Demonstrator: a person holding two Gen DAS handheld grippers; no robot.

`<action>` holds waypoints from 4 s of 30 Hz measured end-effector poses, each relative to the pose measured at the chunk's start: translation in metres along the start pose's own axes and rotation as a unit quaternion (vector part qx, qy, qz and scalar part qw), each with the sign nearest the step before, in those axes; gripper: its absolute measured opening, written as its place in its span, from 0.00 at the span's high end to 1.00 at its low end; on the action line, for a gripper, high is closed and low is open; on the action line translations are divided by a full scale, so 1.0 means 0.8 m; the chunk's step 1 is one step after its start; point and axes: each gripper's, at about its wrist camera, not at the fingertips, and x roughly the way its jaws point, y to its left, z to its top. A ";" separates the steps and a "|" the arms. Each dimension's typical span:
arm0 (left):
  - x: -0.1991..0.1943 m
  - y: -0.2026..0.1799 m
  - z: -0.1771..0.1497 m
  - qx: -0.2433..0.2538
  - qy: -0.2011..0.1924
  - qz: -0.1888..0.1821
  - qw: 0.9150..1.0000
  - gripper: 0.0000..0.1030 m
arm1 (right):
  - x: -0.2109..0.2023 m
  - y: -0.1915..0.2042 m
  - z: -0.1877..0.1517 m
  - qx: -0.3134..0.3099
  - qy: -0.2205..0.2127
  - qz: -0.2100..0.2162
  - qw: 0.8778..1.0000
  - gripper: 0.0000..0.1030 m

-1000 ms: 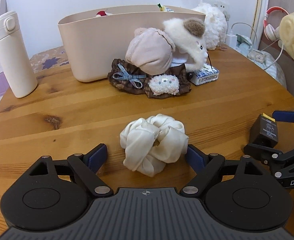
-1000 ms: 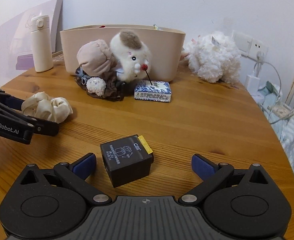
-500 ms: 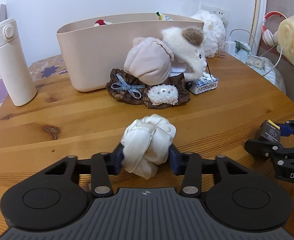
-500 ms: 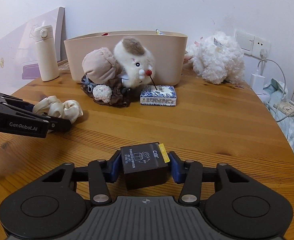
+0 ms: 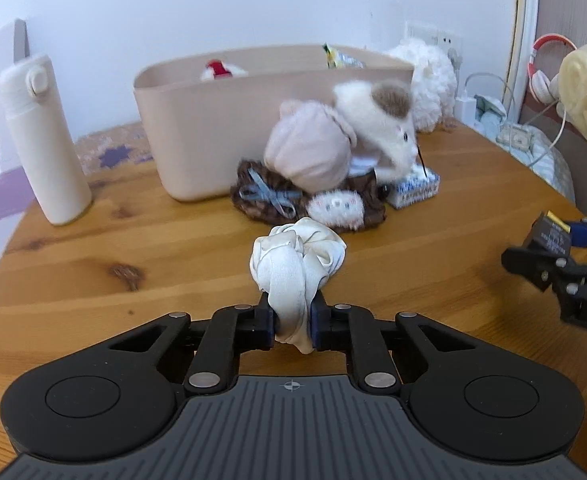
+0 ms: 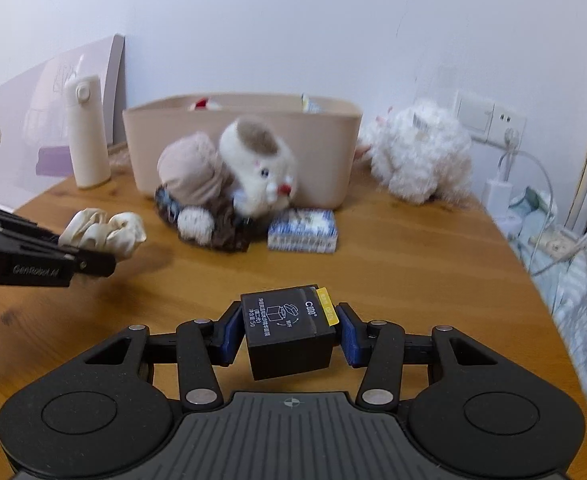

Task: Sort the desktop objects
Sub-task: 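Carry the scrunchie and black box over the basket and release both, then grasp the pink hat with the left gripper while the right grasps the white bunny plush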

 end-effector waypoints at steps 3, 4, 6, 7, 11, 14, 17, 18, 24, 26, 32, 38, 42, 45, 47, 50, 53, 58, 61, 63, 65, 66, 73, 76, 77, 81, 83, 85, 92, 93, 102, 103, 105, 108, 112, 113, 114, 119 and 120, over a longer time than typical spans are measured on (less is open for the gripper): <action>-0.012 0.003 0.011 0.005 -0.014 0.011 1.000 0.85 | -0.007 -0.002 0.020 -0.016 -0.019 -0.013 1.000 0.56; -0.016 0.003 0.015 0.009 -0.020 0.017 1.000 0.85 | -0.010 -0.002 0.027 -0.026 -0.026 -0.019 0.999 0.56; -0.025 0.006 0.025 0.013 -0.032 0.026 0.999 0.85 | -0.016 -0.002 0.044 -0.038 -0.042 -0.022 0.998 0.56; -0.030 0.009 0.031 0.014 -0.038 0.029 0.999 0.85 | -0.018 -0.004 0.051 -0.038 -0.049 -0.019 0.998 0.56; -0.049 0.019 0.053 0.016 -0.063 0.041 0.997 0.85 | -0.024 -0.001 0.080 -0.052 -0.076 -0.026 0.995 0.56; -0.062 0.028 0.071 0.020 -0.080 0.054 0.995 0.85 | -0.023 0.000 0.097 -0.058 -0.087 -0.027 0.994 0.56; -0.072 0.037 0.087 0.016 -0.096 0.067 0.993 0.85 | -0.021 0.003 0.117 -0.064 -0.097 -0.026 0.993 0.56; -0.074 0.040 0.092 0.014 -0.100 0.073 0.992 0.85 | -0.019 0.003 0.123 -0.065 -0.101 -0.025 0.992 0.56; -0.064 0.057 0.123 -0.006 -0.113 0.096 0.989 0.85 | 0.007 0.000 0.164 -0.056 -0.107 -0.015 0.993 0.56; -0.057 0.059 0.134 -0.010 -0.118 0.108 0.987 0.85 | 0.018 -0.001 0.178 -0.054 -0.110 -0.016 0.992 0.56; -0.028 0.064 0.176 -0.010 -0.127 0.124 0.984 0.85 | 0.060 -0.008 0.212 -0.052 -0.100 -0.022 0.993 0.56; 0.016 0.064 0.214 -0.001 -0.129 0.141 0.982 0.85 | 0.114 -0.017 0.241 -0.045 -0.085 -0.025 0.995 0.56; 0.055 0.063 0.232 0.003 -0.115 0.148 0.982 0.85 | 0.152 -0.025 0.255 -0.020 -0.075 -0.018 0.997 0.56; 0.085 0.066 0.242 0.000 -0.097 0.151 0.984 0.85 | 0.186 -0.024 0.261 -0.008 -0.060 -0.017 0.998 0.56; 0.106 0.069 0.247 -0.005 -0.081 0.149 0.986 0.85 | 0.207 -0.019 0.264 -0.008 -0.048 -0.019 0.999 0.56; 0.135 0.070 0.247 -0.001 -0.053 0.149 0.987 0.85 | 0.231 -0.009 0.264 -0.018 -0.034 -0.022 0.999 0.56; 0.160 0.074 0.245 -0.004 -0.029 0.150 0.988 0.85 | 0.248 -0.002 0.259 -0.026 -0.021 -0.025 0.999 0.56; 0.179 0.079 0.231 -0.007 -0.010 0.144 0.990 0.84 | 0.259 -0.001 0.245 -0.030 -0.007 -0.026 0.999 0.56; 0.181 0.078 0.223 -0.006 -0.006 0.146 0.989 0.83 | 0.255 0.001 0.241 -0.044 -0.004 -0.029 0.999 0.56; 0.178 0.078 0.221 -0.010 -0.008 0.149 0.989 0.70 | 0.250 0.001 0.238 -0.046 -0.006 -0.030 0.998 0.44; 0.174 0.080 0.220 -0.017 -0.016 0.148 0.989 0.49 | 0.243 0.001 0.236 -0.045 -0.011 -0.030 0.998 0.38; 0.170 0.082 0.220 -0.023 -0.024 0.144 0.989 0.35 | 0.239 0.001 0.235 -0.045 -0.014 -0.031 0.998 0.31; 0.146 0.091 0.222 -0.043 -0.053 0.141 0.988 0.21 | 0.212 0.008 0.234 -0.052 -0.045 -0.037 0.997 0.00; 0.136 0.092 0.224 -0.051 -0.059 0.135 0.988 0.20 | 0.198 0.012 0.232 -0.058 -0.052 -0.039 0.996 0.00; 0.132 0.092 0.224 -0.052 -0.062 0.133 0.988 0.20 | 0.193 0.013 0.231 -0.061 -0.054 -0.039 0.996 0.00; 0.115 0.087 0.224 -0.043 -0.074 0.134 0.987 0.18 | 0.175 0.019 0.234 -0.069 -0.061 -0.039 0.995 0.00; 0.106 0.083 0.223 -0.038 -0.078 0.136 0.987 0.18 | 0.165 0.022 0.235 -0.074 -0.067 -0.040 0.994 0.00; 0.096 0.082 0.220 -0.037 -0.081 0.135 0.987 0.18 | 0.155 0.022 0.238 -0.080 -0.071 -0.040 0.993 0.00; 0.060 0.082 0.191 -0.055 -0.088 0.122 0.987 0.17 | 0.118 0.028 0.234 -0.091 -0.075 -0.033 0.992 0.00; 0.057 0.080 0.187 -0.052 -0.088 0.125 0.987 0.17 | 0.113 0.029 0.231 -0.095 -0.073 -0.033 0.992 0.00; 0.025 0.061 0.156 -0.046 -0.088 0.111 0.989 0.17 | 0.078 0.026 0.190 -0.131 -0.051 -0.022 0.990 0.00; 0.023 0.055 0.152 -0.041 -0.086 0.106 0.990 0.17 | 0.076 0.026 0.185 -0.133 -0.047 -0.021 0.990 0.00; 0.020 0.044 0.144 -0.034 -0.083 0.097 0.991 0.17 | 0.078 0.025 0.175 -0.135 -0.037 -0.017 0.990 0.00; 0.022 0.026 0.133 -0.019 -0.077 0.085 0.993 0.17 | 0.087 0.027 0.159 -0.139 -0.017 -0.013 0.990 0.00; 0.030 0.005 0.120 0.009 -0.065 0.084 0.994 0.17 | 0.103 0.030 0.138 -0.151 0.010 -0.011 0.988 0.00; 0.033 0.001 0.118 0.015 -0.062 0.084 0.994 0.17 | 0.106 0.031 0.133 -0.156 0.016 -0.010 0.988 0.00; 0.036 -0.001 0.116 0.020 -0.059 0.084 0.995 0.17 | 0.110 0.031 0.128 -0.160 0.022 -0.007 0.987 0.00; 0.051 -0.007 0.112 0.032 -0.049 0.065 0.996 0.17 | 0.130 0.029 0.112 -0.163 0.044 0.009 0.986 0.00; 0.053 -0.008 0.112 0.032 -0.048 0.058 0.997 0.17 | 0.134 0.030 0.110 -0.164 0.045 0.009 0.985 0.00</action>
